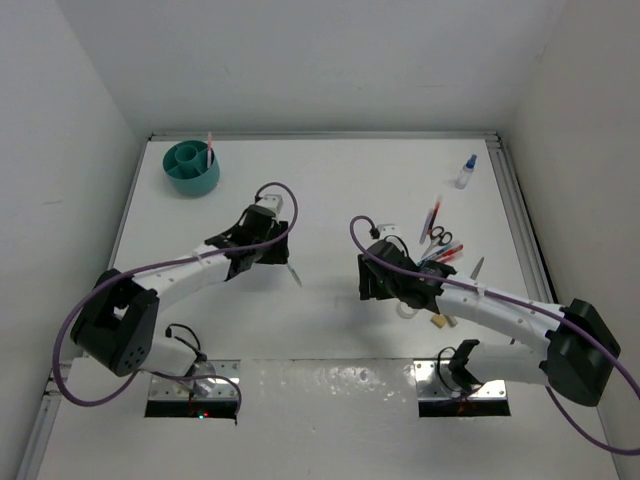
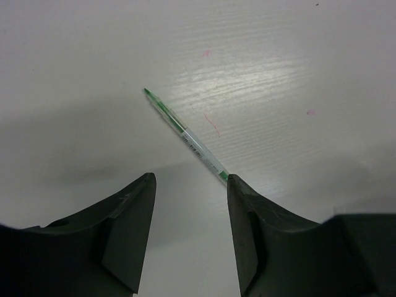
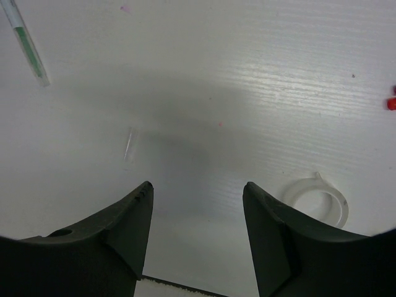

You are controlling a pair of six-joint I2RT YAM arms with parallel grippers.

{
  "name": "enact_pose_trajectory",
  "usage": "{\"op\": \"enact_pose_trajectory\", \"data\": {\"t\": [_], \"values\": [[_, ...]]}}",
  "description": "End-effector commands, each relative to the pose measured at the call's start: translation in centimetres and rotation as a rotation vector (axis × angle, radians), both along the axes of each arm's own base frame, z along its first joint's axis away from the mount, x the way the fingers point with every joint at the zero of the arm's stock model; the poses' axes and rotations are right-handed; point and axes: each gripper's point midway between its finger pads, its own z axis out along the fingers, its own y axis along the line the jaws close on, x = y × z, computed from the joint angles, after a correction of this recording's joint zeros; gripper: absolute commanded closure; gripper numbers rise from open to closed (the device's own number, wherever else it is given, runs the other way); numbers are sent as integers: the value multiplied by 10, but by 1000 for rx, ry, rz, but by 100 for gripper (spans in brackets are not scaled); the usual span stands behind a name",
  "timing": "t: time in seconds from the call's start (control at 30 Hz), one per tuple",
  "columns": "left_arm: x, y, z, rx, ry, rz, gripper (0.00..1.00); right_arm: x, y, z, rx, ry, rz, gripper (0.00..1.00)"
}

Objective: Sort the stationery into containers
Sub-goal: Pick up the pen from the center of the board.

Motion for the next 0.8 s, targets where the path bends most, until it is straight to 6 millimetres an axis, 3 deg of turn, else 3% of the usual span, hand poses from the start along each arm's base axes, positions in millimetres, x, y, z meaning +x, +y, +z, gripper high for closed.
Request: {"op": "enact_pose_trajectory", "data": {"t": [0.0, 0.23, 0.37, 0.63, 0.77], "values": [[9, -11, 3, -35, 6, 68, 52, 5, 2, 8, 27, -37, -27, 41], [6, -27, -20, -20, 58, 54, 52, -2, -4, -6, 11, -16, -41, 41], [6, -28, -41, 11, 102, 66, 52, -5, -6, -9, 14, -13, -44, 41], [12, -20, -61, 83, 126, 109, 53, -12, -20, -18, -7, -9, -73, 41], [5, -9, -70, 135, 169, 114, 65, -9, -26, -14, -24, -40, -80, 41]]}}
